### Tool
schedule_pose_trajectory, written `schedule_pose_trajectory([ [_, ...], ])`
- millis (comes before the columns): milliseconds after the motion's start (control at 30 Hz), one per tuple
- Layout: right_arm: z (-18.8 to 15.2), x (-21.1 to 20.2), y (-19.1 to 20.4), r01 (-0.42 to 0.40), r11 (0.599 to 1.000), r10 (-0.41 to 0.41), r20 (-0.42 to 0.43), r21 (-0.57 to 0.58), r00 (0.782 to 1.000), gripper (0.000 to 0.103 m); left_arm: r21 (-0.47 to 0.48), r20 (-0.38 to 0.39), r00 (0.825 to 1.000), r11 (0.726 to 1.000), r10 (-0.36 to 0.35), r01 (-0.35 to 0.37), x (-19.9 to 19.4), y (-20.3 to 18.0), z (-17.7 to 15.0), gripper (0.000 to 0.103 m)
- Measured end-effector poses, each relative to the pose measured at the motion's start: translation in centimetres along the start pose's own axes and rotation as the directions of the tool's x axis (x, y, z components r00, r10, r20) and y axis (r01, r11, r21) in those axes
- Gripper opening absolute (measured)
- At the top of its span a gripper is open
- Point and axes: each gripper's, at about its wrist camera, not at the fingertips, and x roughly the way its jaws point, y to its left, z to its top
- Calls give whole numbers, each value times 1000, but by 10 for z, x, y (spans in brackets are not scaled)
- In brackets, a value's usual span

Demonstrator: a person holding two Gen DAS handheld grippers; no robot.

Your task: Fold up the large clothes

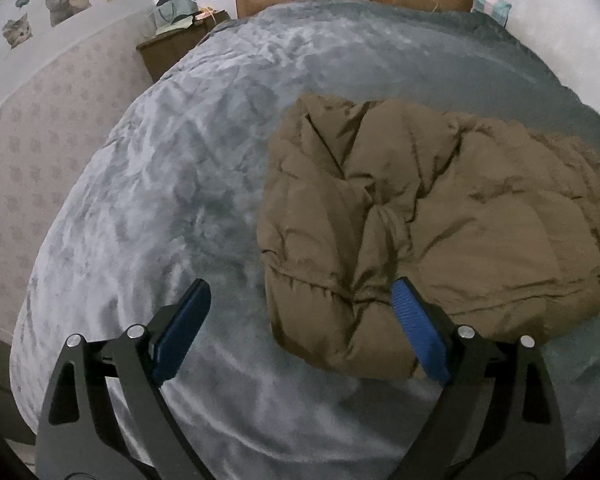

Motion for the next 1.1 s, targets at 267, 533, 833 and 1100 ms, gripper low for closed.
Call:
schedule_pose_trajectory([
  [267,-7,6,7,2,1000,-2,-14,-16,1000,78,31,-16,999,999,-45,45,0,-9,-12,91],
  [533,-22,42,21,17,998,-22,-84,-59,996,77,55,-92,994,996,-66,71,28,-14,-14,91],
  [833,-34,73,-6,-102,987,122,-162,123,979,77,52,-121,988,994,-93,100,44,-1,-26,91],
  [1100,-23,31,17,-63,997,68,-111,49,992,78,35,-47,997,997,-65,67,6,-6,-28,100],
])
